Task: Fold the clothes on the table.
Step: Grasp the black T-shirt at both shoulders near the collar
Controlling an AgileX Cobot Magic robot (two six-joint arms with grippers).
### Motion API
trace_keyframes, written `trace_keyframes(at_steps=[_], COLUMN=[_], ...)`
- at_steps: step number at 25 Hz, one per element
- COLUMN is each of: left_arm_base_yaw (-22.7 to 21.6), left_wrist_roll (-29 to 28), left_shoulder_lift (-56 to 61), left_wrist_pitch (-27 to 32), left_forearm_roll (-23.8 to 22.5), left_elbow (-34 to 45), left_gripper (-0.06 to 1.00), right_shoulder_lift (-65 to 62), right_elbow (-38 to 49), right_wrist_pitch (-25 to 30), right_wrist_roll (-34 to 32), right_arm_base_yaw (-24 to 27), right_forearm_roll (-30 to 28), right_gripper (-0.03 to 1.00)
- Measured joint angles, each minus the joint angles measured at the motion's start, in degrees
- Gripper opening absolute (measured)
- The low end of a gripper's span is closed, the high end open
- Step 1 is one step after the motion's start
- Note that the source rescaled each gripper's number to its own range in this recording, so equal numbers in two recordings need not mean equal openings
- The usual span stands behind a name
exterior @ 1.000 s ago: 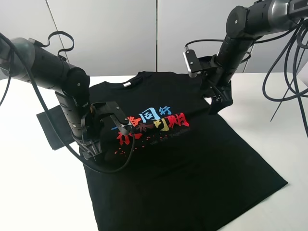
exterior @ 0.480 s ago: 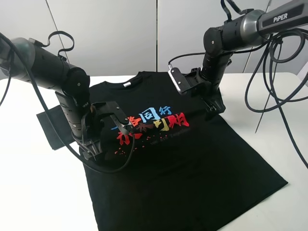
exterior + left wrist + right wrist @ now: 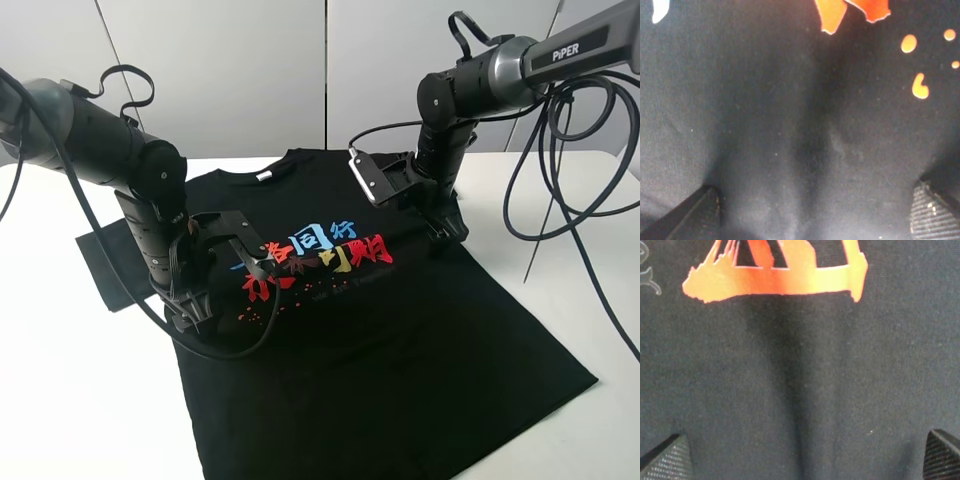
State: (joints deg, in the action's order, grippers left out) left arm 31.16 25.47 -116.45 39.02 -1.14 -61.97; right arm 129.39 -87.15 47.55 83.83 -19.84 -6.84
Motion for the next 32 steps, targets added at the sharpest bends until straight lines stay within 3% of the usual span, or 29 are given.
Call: trace_keyframes(at_steps=[6, 14, 24, 32], left_arm_base_yaw=[0.00, 0.00, 0.00, 0.00], left_wrist_roll=[0.00, -0.06, -0.06, -0.06], left_shoulder_lift=[-0.02, -0.02, -0.12, -0.12], left_wrist_pitch=[0.00, 0.00, 0.00, -0.11], left_forearm_roll=[0.00, 0.00, 0.00, 0.00], left_elbow=[0.00, 0.00, 0.00, 0.00], left_gripper=[0.99, 0.99, 0.99, 0.99], right_shoulder_lift=[0.57, 1.63, 1.89, 1.89], right_elbow=[-0.51, -1.08, -1.08, -1.08], right_wrist_pitch=[0.84, 4.76, 5.41, 6.62], right_wrist_roll=[0.00, 0.00, 0.00, -5.70], right_arm_base_yaw=[0.00, -0.08, -0.08, -0.08], right_forearm_roll=[0.00, 0.00, 0.22, 0.33], right_gripper=[0.97, 0.67, 0.60, 0.16])
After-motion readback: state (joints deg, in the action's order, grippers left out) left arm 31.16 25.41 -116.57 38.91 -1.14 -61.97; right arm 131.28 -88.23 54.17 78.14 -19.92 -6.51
